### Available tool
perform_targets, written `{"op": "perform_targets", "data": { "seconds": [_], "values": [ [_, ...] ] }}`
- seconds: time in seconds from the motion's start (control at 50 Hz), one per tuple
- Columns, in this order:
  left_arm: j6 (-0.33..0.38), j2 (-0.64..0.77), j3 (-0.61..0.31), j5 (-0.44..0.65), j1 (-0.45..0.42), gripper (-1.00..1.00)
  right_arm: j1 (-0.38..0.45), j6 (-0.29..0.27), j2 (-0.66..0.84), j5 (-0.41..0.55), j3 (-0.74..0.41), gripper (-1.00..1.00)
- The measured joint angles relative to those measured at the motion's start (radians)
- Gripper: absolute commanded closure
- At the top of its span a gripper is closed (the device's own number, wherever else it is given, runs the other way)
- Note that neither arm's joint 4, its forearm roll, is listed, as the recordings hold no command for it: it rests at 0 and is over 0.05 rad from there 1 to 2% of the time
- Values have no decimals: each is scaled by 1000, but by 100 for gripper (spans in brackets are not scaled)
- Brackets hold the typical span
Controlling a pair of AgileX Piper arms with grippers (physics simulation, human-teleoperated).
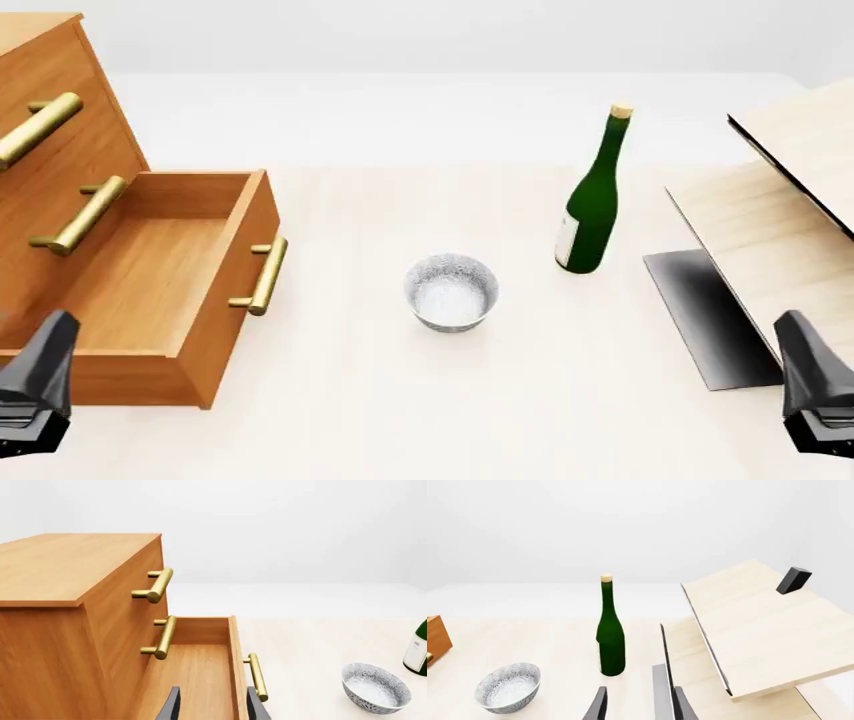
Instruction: Put the bowl in the bottom drawer of the cabinet.
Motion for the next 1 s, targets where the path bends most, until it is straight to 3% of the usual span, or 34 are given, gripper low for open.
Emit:
{"op": "perform_targets", "data": {
  "seconds": [0.34,0.7,1.0],
  "values": [
    [-2,3,-5,4,-12,-100,1,-2,5,-1,-2,-100],
    [-2,-1,-5,13,-223,-100,1,-3,7,-2,-2,-100],
    [32,-1,-61,62,-385,-100,1,-3,7,-2,-3,-100]
  ]
}}
